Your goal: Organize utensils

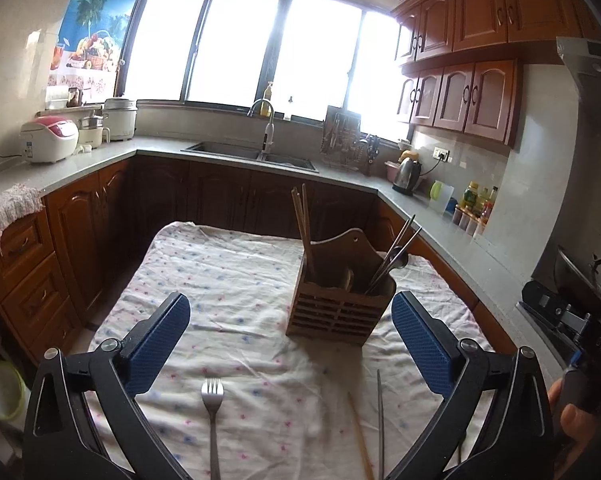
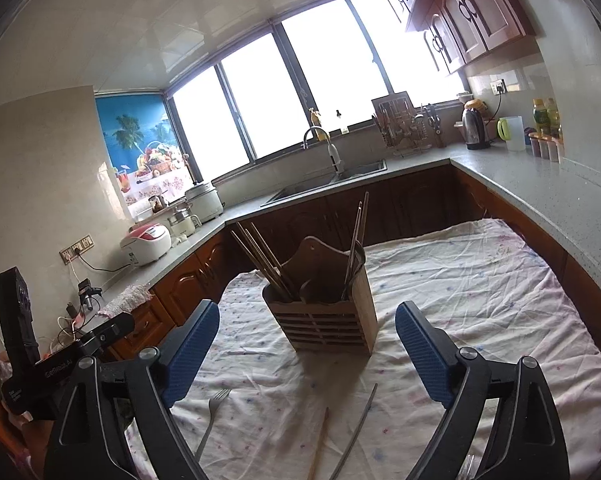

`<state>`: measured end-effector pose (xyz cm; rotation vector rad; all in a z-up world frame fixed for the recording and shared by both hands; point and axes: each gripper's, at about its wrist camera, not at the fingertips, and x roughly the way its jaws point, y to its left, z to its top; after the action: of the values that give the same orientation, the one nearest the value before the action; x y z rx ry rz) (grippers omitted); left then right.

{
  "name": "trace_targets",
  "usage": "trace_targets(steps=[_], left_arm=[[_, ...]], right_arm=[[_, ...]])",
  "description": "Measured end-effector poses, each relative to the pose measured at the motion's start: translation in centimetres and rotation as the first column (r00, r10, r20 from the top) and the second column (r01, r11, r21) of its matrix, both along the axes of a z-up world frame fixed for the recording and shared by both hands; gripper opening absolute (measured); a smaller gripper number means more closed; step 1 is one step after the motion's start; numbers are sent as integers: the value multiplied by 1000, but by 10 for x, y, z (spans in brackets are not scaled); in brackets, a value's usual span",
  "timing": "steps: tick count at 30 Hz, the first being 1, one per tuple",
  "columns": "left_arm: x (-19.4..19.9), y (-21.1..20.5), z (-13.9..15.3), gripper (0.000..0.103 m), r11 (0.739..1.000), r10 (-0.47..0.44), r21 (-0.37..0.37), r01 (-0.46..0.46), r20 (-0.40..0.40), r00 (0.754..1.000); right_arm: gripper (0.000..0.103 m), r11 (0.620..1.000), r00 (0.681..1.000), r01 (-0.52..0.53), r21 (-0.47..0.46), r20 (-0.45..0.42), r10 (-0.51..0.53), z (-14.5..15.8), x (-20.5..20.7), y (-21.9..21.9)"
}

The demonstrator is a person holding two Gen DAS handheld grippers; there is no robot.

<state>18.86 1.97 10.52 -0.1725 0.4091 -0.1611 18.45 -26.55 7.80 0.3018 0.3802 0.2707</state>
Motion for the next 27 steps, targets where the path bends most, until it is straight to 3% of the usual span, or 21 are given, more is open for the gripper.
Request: trace_targets(steps=[4,8,12,17,20,23,27], left_arm=[[-18,6,20,103,1000,-11,-25,13,61,998],[-38,7,22,103,1000,-24,-15,26,90,996],[-48,8,13,103,997,-59,-48,61,43,997],[-72,11,38,103,1000,-2,-25,6,150,989],[-81,8,48,103,1000,-23,-7,24,160,987],[-91,3,35,103,999,-34,10,33,146,989],[-97,-12,-6,103,996,-33,86,28,54,998]], right_arm=[[102,1000,995,0,-1,97,0,28,-22,-1],[103,1000,980,6,-28,199,0,47,-51,3],[103,999,977,-5,-50,214,16,42,-70,7],[103,997,975,-16,-69,219,31,49,-76,9],[103,998,966,-24,-56,258,37,63,-84,6],[103,998,964,-15,-61,264,30,61,-93,7],[103,995,965,29,-92,263,-4,22,-111,11]])
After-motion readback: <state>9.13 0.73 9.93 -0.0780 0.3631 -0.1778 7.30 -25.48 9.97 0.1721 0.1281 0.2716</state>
